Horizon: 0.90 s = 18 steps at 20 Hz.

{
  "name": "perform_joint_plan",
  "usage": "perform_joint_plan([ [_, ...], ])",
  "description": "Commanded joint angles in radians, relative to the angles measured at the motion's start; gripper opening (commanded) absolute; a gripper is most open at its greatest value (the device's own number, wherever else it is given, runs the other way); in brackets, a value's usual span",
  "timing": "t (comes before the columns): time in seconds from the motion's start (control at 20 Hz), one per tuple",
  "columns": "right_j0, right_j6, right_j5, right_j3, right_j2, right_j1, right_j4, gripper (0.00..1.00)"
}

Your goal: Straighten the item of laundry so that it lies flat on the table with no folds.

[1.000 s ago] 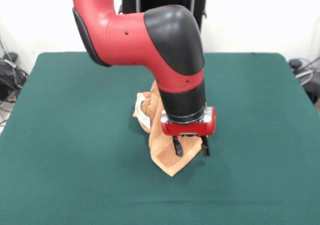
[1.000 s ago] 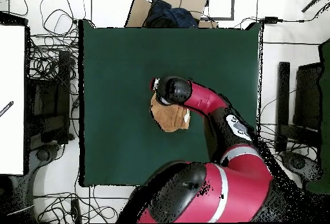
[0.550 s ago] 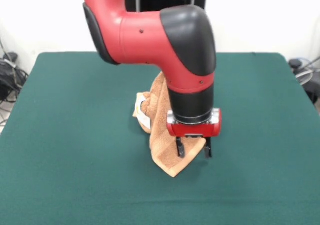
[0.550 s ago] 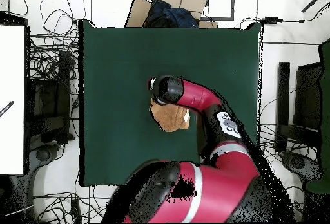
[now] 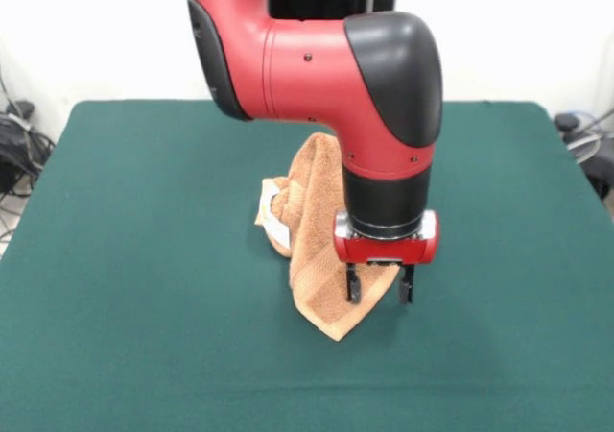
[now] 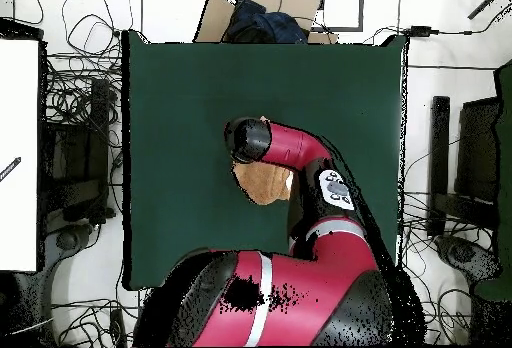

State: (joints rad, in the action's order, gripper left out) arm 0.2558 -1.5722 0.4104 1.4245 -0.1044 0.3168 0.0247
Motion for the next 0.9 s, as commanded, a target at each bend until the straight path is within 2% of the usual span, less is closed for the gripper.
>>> perform_joint_plan([
  [0.05,-0.002,-0.134,-0.068,0.012,-0.01,-0.056,-0.031,1.0],
  [0.25,0.002,-0.137,-0.068,0.017,-0.023,-0.057,-0.022,1.0],
  [0.35,-0.021,-0.14,-0.063,-0.007,0.008,-0.063,-0.033,1.0],
  [0.5,-0.04,-0.143,-0.073,-0.047,0.033,-0.113,-0.041,1.0],
  [0.7,-0.007,-0.107,-0.097,-0.105,-0.009,-0.208,-0.037,1.0],
  [0.9,0.006,-0.1,-0.113,-0.117,-0.024,-0.232,-0.038,1.0],
])
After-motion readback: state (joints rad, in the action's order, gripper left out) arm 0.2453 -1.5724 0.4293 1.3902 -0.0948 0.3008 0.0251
